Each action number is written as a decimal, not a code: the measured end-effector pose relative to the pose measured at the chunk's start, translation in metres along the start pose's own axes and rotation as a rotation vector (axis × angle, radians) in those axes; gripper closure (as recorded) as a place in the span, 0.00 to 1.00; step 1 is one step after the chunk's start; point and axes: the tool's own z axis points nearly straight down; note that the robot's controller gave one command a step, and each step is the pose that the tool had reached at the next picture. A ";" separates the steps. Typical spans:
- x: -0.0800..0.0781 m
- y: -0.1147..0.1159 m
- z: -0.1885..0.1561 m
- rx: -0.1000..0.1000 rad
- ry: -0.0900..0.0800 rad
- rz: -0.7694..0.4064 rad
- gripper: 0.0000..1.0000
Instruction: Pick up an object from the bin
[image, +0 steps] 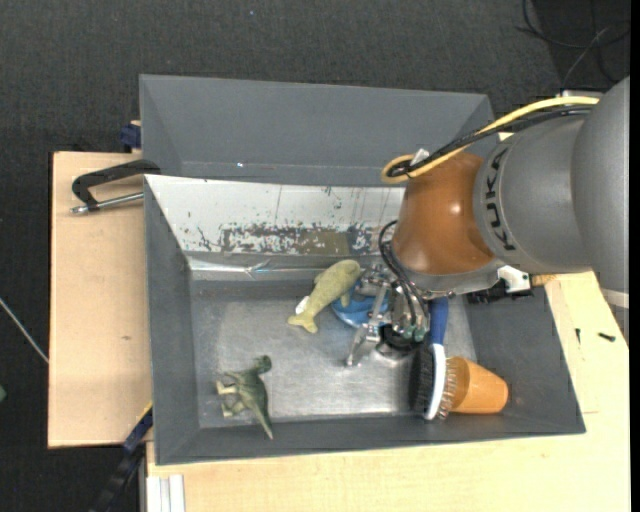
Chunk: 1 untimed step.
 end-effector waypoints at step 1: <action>-0.004 0.004 -0.008 -0.007 -0.012 -0.003 1.00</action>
Offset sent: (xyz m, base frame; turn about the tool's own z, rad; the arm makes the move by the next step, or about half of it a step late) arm 0.0000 0.0000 0.0000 0.0000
